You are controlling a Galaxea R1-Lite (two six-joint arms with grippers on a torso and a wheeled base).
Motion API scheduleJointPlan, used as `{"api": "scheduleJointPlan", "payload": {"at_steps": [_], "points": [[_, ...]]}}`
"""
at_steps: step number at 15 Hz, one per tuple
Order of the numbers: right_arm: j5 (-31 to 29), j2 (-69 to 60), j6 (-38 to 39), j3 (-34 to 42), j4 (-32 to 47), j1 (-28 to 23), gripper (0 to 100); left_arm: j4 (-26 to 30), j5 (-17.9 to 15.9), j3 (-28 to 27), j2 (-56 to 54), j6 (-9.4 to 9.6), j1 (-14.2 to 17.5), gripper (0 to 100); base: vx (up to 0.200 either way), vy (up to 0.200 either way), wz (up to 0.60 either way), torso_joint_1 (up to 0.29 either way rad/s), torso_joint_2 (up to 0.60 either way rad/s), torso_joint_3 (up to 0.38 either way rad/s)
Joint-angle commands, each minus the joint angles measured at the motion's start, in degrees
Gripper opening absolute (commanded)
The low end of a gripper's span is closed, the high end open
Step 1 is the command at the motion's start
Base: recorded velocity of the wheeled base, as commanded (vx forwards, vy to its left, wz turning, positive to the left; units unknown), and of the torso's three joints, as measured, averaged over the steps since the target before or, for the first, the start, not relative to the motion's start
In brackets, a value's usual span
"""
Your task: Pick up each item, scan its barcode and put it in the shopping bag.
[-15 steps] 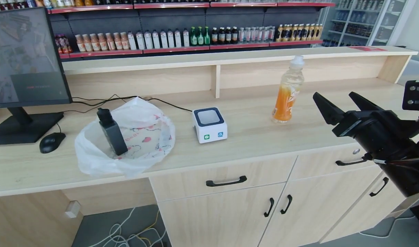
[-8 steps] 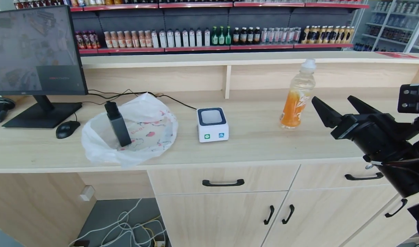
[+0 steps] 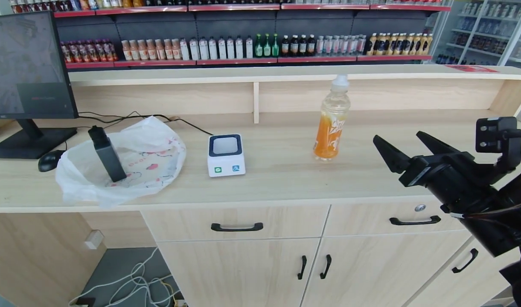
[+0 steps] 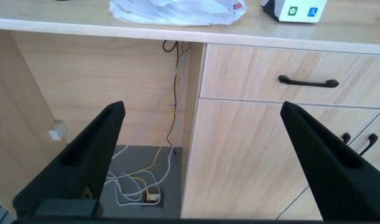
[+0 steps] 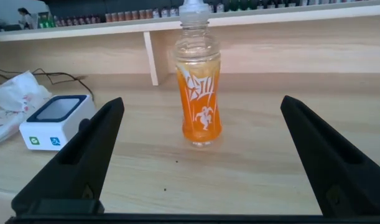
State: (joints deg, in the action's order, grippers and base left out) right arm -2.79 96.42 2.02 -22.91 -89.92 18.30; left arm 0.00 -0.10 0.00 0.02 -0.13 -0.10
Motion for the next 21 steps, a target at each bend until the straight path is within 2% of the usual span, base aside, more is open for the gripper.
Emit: {"api": "scheduleJointPlan", "payload": {"at_steps": [1,6,11,14,21], "points": [[-0.02,0.79,0.0,0.05,-0.08,0.77,100,0.0,0.01,0.0,-0.02,-0.04,0.01,100,0.2,0.0,0.0,0.002,0.0,0.002],[-0.02,1.23,0.0,0.14,-0.08,1.92,100,-0.09,0.01,0.0,-0.02,-0.04,0.01,100,0.2,0.0,0.0,-0.004,0.0,0.005],[-0.02,0.97,0.0,1.2,-0.08,2.62,100,-0.09,0.01,0.0,-0.02,-0.04,0.01,100,0.0,0.0,0.0,0.0,0.0,0.0],[-0.02,1.23,-0.09,1.11,-0.08,2.62,100,-0.09,0.01,0.0,-0.02,0.05,0.01,100,0.0,0.0,0.6,-0.012,0.0,0.006],[-0.02,3.69,-0.09,1.2,-0.08,0.86,100,-0.09,0.01,0.0,-0.02,0.05,0.01,100,0.0,0.0,0.0,0.0,0.0,0.0]]}}
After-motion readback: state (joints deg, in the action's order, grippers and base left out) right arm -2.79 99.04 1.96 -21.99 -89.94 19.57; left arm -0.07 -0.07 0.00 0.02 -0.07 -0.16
